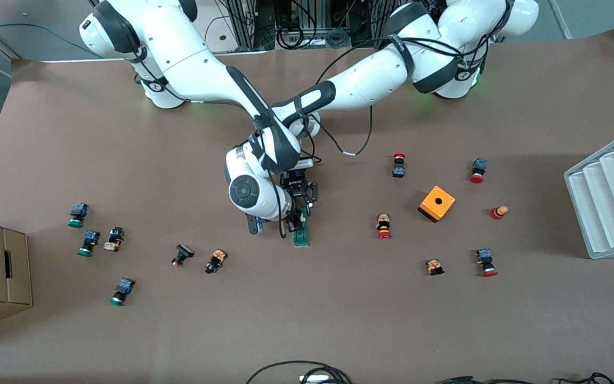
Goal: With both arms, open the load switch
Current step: 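Push the white lever fully down onto the switch body with the right gripper, then raise the right gripper away while the left gripper releases the switch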
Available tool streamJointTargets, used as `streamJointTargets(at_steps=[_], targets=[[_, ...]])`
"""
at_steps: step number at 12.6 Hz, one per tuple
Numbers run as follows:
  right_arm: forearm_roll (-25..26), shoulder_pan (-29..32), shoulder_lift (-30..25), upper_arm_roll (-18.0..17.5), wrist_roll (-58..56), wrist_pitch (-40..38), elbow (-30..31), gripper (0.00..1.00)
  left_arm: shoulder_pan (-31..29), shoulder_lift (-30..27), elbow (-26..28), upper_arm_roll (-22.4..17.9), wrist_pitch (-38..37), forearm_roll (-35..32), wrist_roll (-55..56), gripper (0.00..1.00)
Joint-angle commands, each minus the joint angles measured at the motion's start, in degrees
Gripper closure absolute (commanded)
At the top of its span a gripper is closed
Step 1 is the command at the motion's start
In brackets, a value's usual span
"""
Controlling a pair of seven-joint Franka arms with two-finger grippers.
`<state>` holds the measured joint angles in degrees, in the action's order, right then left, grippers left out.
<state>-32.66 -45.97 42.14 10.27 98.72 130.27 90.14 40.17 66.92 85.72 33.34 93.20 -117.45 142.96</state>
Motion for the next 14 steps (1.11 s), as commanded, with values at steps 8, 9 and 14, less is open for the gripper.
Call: streamJointTargets(at_steps=[8, 9, 14], targets=[[0.76, 3.51, -4.42, 0.45, -0.02, -4.66, -2.07, 0.00, -0.45, 0.41, 0.94, -0.12, 1.02, 0.12, 1.01, 0.43], [1.28, 4.13, -6.08, 0.54, -0.20, -5.28, -2.07, 0.00, -0.45, 0.41, 0.86, -0.12, 1.02, 0.12, 1.01, 0.43], [11.90, 6.33, -14.43, 1.07, -10.27, -10.98, -1.28, 0.00, -0.62, 0.14, 0.68, -0.03, 1.10, 0.29, 0.66, 0.00]])
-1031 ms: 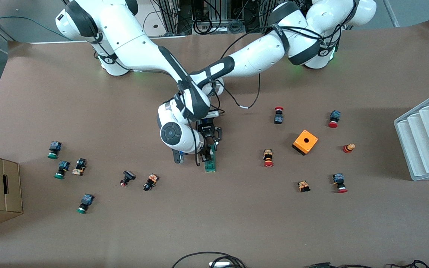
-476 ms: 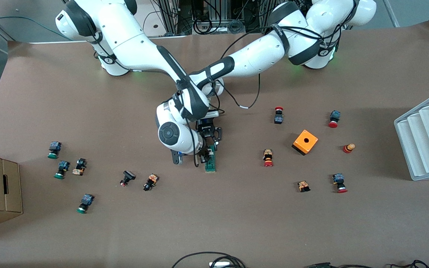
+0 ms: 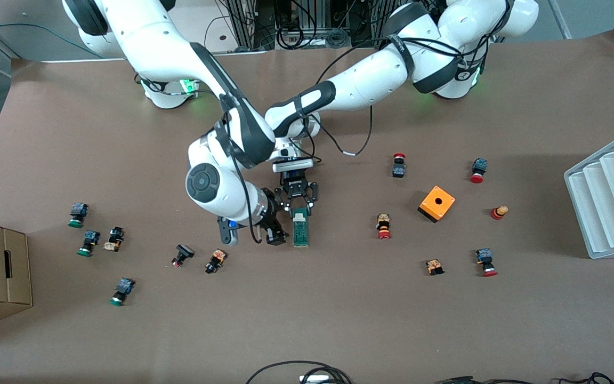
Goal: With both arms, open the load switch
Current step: 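Raise the right gripper away while the left gripper releases the switch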
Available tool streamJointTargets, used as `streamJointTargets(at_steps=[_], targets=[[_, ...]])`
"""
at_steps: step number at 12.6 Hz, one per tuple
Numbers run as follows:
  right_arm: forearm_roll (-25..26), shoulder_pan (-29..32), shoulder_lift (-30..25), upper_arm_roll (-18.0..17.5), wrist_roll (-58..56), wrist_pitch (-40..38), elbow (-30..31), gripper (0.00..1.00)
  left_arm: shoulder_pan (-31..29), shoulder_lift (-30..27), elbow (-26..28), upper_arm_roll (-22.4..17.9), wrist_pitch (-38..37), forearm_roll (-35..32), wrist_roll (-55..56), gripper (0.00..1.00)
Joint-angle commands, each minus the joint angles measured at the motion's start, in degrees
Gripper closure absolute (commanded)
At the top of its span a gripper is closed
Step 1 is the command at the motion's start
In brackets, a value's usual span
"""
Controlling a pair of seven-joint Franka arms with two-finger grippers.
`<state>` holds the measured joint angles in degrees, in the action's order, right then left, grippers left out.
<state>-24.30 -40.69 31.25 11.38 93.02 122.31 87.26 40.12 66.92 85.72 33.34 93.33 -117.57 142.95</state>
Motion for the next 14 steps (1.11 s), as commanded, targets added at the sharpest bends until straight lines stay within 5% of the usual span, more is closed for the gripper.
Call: streamJointTargets(at_steps=[1, 7, 14], targets=[[4.69, 2.44, -5.40, -0.04, -9.04, -5.48, 1.69, 0.00, -0.57, 0.05, 0.59, -0.02, 0.98, 0.42, 0.75, 0.00], [6.36, 8.77, -14.19, 4.62, -40.32, -17.61, 1.78, 0.00, -0.57, -1.79, 0.94, -0.02, 1.33, 1.55, -1.35, 0.00], [11.81, 20.89, -24.65, 4.62, -76.69, -24.57, 4.14, 0.00, -0.04, -9.25, 1.20, 0.06, 4.58, 10.25, -6.54, 0.00]])
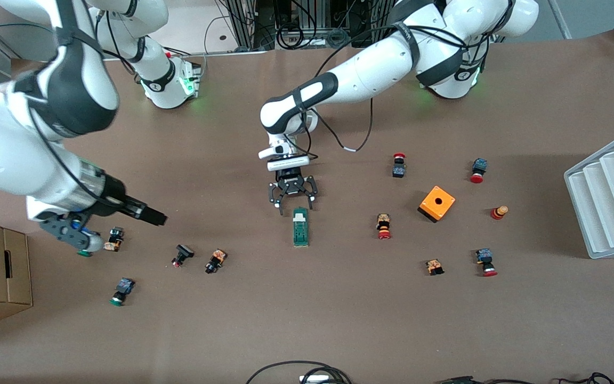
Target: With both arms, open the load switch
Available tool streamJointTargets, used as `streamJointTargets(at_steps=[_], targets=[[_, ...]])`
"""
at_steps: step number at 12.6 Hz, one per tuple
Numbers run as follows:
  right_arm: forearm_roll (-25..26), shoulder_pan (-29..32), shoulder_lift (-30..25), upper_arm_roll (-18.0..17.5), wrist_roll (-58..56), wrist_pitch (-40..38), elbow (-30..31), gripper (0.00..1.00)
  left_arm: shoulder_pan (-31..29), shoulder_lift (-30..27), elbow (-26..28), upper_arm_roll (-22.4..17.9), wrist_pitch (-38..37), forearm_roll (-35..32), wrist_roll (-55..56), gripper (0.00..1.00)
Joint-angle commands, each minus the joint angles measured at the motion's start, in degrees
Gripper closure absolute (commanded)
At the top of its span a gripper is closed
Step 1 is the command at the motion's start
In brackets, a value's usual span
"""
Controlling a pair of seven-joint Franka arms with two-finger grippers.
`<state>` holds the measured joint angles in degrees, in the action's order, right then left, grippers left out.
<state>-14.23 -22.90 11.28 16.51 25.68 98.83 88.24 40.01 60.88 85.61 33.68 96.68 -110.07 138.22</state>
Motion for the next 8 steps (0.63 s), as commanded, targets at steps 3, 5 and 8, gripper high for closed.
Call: streamJointTargets(at_steps=[3, 5, 8], targets=[[3.24, 9.52, -8.63, -0.69, -27.29, -1.71, 4.57, 0.00, 0.07, -7.52, 1.40, -0.19, 2.98, 8.27, -6.89, 0.00], [5.61, 12.69, -11.70, -0.69, -37.42, -1.10, 6.93, 0.00, -0.01, -10.86, 1.31, -0.19, 4.56, 13.01, -11.38, 0.00], [9.64, 14.37, -16.01, -0.69, -44.92, 2.41, 11.77, 0.00, -0.28, -15.08, 1.23, -0.19, 5.62, 18.29, -16.74, 0.00]])
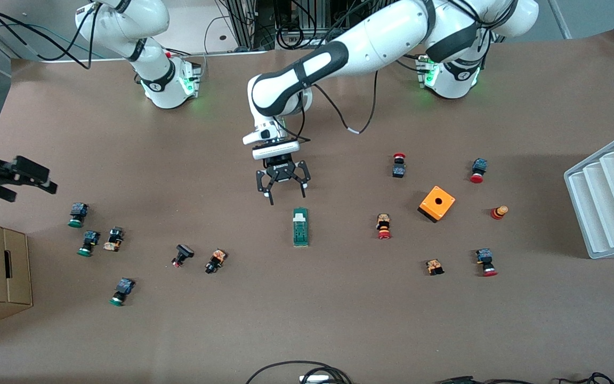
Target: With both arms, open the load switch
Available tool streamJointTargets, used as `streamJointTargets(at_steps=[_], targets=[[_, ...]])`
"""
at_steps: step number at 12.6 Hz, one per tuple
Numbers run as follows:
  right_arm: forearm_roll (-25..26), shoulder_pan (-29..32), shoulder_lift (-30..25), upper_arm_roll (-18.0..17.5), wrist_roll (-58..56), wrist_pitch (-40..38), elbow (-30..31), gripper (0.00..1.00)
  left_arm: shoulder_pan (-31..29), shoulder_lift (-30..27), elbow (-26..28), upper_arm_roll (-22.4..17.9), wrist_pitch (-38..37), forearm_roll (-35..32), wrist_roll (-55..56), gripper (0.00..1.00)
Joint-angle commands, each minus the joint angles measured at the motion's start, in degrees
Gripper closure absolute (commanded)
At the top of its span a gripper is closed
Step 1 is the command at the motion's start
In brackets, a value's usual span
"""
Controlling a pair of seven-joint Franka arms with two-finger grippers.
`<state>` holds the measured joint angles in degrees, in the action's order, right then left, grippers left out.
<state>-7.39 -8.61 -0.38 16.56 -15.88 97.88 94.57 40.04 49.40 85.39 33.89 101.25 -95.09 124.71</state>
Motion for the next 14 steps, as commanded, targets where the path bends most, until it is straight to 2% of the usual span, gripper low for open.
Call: streamJointTargets(at_steps=[1, 6, 14], targets=[[3.08, 0.09, -4.45, -0.74, -3.45, 3.29, 5.62, 0.00, -0.48, -5.17, 1.45, -0.40, 1.75, 5.59, -5.76, 0.00], [4.31, -0.18, -3.48, -0.74, -3.98, 3.11, 4.57, 0.00, -1.63, -13.52, 0.92, -0.40, 3.33, 17.45, -19.82, 0.00], [4.67, 0.44, -3.48, -0.48, -3.90, 3.02, 3.34, 0.00, -9.09, -25.21, -0.31, 1.53, 5.53, 35.03, -41.10, 0.00]])
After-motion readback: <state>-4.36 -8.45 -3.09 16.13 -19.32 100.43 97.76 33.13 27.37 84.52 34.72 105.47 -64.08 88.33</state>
